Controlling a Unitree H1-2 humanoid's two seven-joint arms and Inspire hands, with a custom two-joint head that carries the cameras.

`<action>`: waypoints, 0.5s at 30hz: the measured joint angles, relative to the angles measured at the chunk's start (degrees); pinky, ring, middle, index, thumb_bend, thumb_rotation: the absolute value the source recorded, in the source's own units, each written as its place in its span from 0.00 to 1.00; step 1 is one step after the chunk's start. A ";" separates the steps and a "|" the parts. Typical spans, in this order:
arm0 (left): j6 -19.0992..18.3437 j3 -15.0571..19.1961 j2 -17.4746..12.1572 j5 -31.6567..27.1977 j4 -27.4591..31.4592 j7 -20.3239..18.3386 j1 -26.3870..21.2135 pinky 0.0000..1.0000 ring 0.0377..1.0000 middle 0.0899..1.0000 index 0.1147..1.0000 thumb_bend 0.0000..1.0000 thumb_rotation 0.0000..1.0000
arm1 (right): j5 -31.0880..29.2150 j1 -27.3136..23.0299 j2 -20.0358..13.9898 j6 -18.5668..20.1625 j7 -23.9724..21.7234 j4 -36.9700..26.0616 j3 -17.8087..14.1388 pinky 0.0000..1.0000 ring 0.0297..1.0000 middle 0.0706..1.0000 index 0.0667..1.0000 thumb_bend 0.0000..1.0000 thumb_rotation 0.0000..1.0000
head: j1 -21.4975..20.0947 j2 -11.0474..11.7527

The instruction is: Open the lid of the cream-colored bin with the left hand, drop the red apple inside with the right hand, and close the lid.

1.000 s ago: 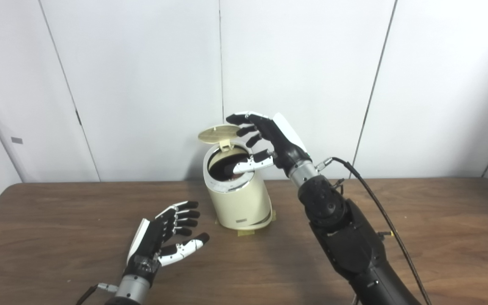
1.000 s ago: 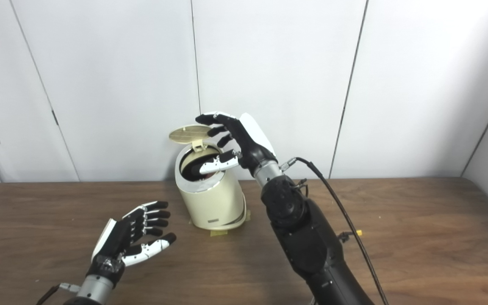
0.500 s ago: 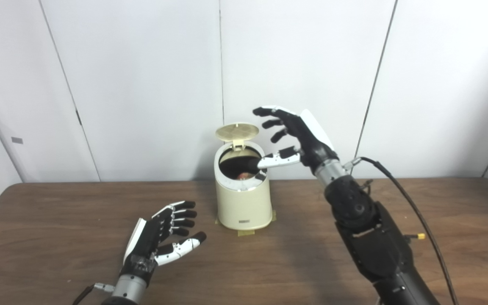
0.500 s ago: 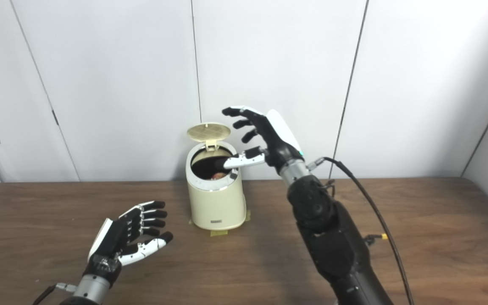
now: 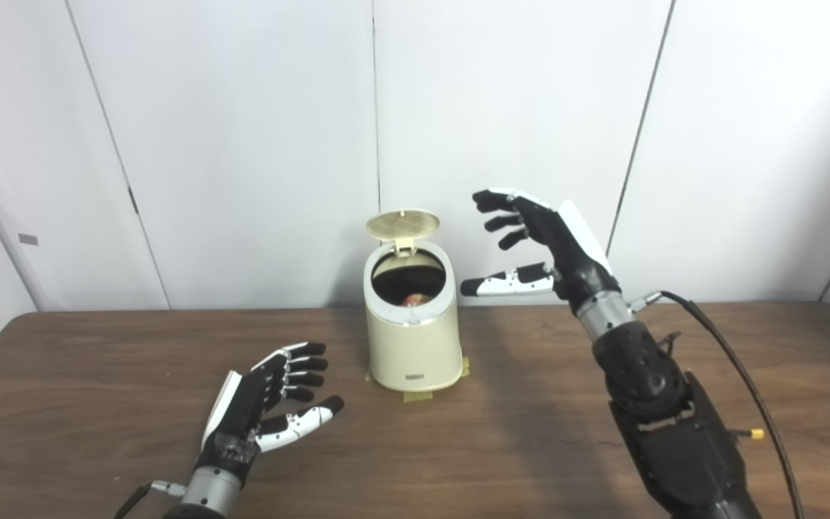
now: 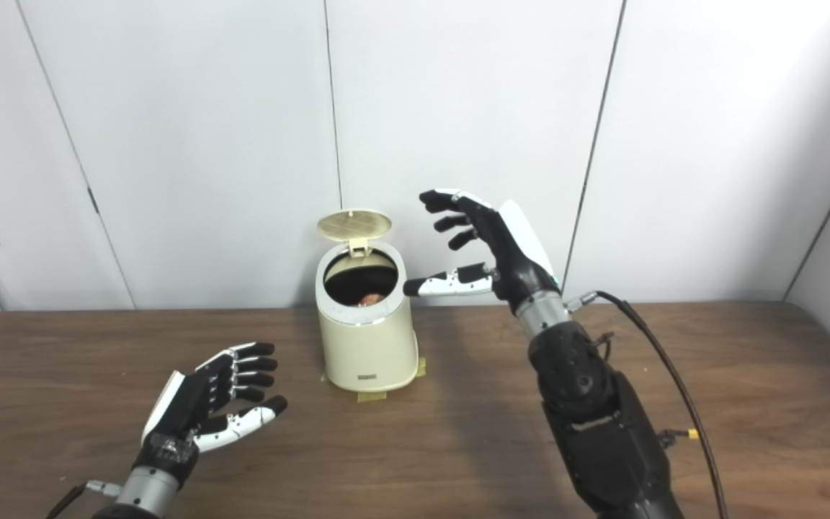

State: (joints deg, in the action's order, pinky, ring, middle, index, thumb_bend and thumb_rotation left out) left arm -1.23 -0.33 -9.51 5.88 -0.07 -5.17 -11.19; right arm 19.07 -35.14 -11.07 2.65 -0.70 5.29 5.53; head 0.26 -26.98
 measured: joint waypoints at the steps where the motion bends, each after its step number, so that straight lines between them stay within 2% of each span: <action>1: 0.01 0.01 -0.01 -0.04 0.00 0.00 0.00 0.63 0.68 0.72 0.75 0.67 0.14 | -0.39 0.69 0.06 -0.09 0.04 -0.47 -0.28 0.55 0.67 0.77 0.74 0.88 0.20 | 0.18 0.09; 6: 0.58 0.83 0.36 -0.91 0.00 0.27 -0.01 0.61 0.71 0.76 0.76 0.71 0.21 | -6.26 8.46 2.56 -3.68 1.64 -1.43 -4.31 0.52 0.64 0.75 0.75 0.77 0.24 | 1.14 0.26; 9: 1.26 1.30 0.71 -1.44 0.00 0.72 -0.12 0.64 0.76 0.80 0.78 0.73 0.24 | -10.42 13.93 4.25 -6.54 1.95 -0.23 -6.00 0.51 0.63 0.75 0.76 0.76 0.26 | 1.58 0.35; 12: 2.28 1.19 0.66 0.08 -0.01 1.08 -1.25 0.68 0.82 0.86 0.85 0.76 0.28 | -13.17 16.75 5.04 -12.13 2.20 2.83 -6.92 0.49 0.62 0.75 0.77 0.76 0.32 | 2.29 0.79; 15: 2.23 1.02 -0.24 1.99 0.00 1.20 -4.42 0.71 0.88 0.92 0.92 0.82 0.32 | -14.28 18.47 5.99 -15.72 3.19 4.03 -7.65 0.52 0.65 0.76 0.77 0.78 0.28 | 2.64 1.05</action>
State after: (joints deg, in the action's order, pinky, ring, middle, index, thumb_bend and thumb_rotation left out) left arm 1.00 0.69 -9.74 7.87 -0.07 -3.96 -15.61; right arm 4.79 -16.67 -5.08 -13.07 2.49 9.32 -2.12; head 2.90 -25.93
